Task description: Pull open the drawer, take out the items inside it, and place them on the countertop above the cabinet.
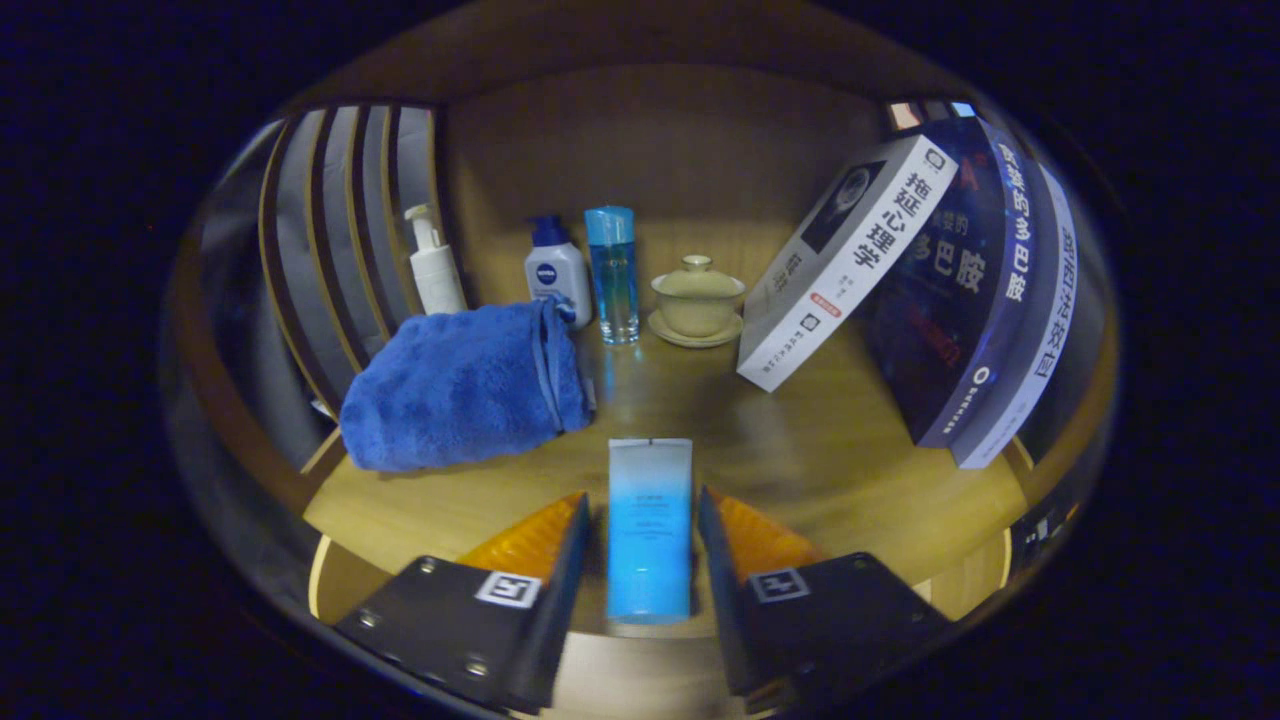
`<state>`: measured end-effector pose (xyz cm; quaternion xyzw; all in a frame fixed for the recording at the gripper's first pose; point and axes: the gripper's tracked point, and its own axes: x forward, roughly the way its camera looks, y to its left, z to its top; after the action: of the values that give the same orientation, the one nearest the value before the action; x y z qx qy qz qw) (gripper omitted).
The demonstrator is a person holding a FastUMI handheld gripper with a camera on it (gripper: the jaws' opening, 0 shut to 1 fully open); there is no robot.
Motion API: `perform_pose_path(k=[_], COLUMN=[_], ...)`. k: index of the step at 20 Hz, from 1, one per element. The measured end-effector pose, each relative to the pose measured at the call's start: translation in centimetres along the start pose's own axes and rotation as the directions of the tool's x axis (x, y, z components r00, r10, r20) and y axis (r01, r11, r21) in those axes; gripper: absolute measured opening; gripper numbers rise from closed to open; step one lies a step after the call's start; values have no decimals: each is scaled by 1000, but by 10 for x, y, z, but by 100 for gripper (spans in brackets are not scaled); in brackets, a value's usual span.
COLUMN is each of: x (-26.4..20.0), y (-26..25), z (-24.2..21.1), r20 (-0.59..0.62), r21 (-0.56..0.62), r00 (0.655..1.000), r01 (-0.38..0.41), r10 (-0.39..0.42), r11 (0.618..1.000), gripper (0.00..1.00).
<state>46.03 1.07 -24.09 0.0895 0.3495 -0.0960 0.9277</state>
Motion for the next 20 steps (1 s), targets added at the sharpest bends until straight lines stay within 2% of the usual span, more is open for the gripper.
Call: perform_pose_path(k=[3,5,9,16,20], x=[-18,-40,-104,-232,-282], y=[-6,-7,10,28,13], z=[16,24,29,16,-10], r20=[94,154,253,433,496], r21=[-36,-65,-76,-96,-139], r00=[995,988,967,890,856], r01=[27,35,-20,-113,-90], r10=[-24,-25,38,144,148], r11=[999,997,997,989,986], gripper=[99,99,99,99,99])
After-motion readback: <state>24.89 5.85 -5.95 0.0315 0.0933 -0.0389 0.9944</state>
